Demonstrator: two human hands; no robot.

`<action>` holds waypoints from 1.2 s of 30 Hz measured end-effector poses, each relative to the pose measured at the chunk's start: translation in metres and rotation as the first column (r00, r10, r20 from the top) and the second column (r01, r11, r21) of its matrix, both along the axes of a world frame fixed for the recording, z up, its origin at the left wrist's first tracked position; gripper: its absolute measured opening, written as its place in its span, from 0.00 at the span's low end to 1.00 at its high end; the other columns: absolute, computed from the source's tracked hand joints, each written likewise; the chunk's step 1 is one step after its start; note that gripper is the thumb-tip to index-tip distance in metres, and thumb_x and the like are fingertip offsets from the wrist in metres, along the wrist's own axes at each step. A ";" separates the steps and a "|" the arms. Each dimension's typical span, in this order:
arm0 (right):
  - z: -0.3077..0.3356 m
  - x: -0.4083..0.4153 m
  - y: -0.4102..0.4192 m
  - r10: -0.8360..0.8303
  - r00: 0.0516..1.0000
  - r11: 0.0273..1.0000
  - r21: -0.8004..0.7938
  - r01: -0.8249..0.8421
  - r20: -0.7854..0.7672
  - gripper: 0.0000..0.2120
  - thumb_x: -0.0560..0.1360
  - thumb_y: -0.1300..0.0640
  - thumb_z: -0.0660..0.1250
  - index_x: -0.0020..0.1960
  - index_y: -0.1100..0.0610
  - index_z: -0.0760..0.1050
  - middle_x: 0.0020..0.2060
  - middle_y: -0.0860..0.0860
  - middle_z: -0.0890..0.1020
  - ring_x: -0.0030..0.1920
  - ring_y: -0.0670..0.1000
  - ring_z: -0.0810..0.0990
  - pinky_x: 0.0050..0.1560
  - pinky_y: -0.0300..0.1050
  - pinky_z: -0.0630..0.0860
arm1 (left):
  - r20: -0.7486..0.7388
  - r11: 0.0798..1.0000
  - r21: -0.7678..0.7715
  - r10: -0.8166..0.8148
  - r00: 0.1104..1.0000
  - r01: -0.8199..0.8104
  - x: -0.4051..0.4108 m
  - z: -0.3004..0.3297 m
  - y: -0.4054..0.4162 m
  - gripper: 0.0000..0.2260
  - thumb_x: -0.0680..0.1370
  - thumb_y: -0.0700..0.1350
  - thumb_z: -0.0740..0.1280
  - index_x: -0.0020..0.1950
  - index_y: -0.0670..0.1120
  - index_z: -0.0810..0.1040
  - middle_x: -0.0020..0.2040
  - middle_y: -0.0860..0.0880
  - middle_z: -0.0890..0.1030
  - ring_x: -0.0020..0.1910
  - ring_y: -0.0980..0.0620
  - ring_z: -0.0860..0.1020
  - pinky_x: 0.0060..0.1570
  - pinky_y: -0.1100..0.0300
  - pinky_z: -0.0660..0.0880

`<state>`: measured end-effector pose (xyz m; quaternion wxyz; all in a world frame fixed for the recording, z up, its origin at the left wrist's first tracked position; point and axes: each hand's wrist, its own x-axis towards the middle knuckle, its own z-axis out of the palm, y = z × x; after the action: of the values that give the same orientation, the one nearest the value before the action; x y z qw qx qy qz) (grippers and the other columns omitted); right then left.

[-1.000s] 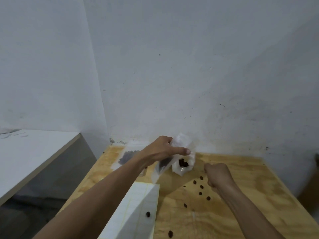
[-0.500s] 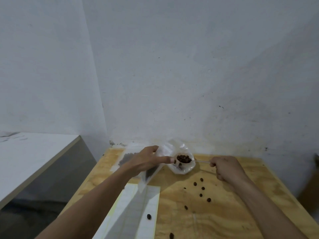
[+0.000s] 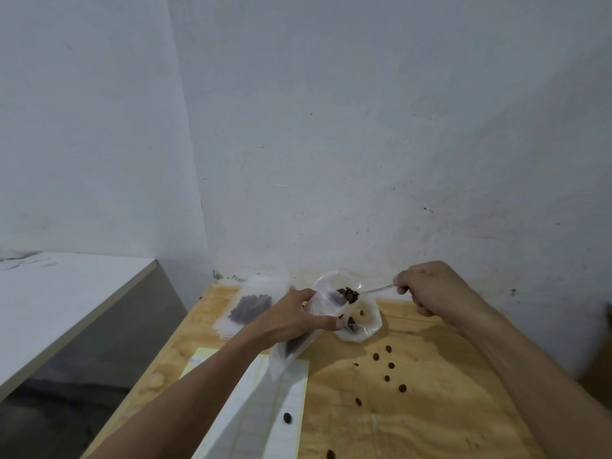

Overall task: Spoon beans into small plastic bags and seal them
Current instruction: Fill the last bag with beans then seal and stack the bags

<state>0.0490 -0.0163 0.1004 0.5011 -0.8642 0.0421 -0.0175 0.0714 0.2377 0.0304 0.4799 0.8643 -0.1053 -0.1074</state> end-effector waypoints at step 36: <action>-0.098 -0.030 0.018 -0.252 0.949 0.945 0.161 0.283 -0.189 0.11 0.78 0.62 0.61 0.38 0.60 0.77 0.21 0.48 0.66 0.21 0.48 0.63 0.26 0.38 0.58 | 0.163 0.997 -0.029 -0.070 0.984 0.075 0.011 0.037 -0.022 0.15 0.75 0.50 0.77 0.35 0.50 0.74 0.23 0.62 0.73 0.23 0.64 0.70 0.27 0.73 0.64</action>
<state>0.0189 0.0022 0.0026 0.5673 -0.7982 0.2026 -0.0096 0.0821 0.2160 0.0675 0.4804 0.8574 -0.1771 -0.0523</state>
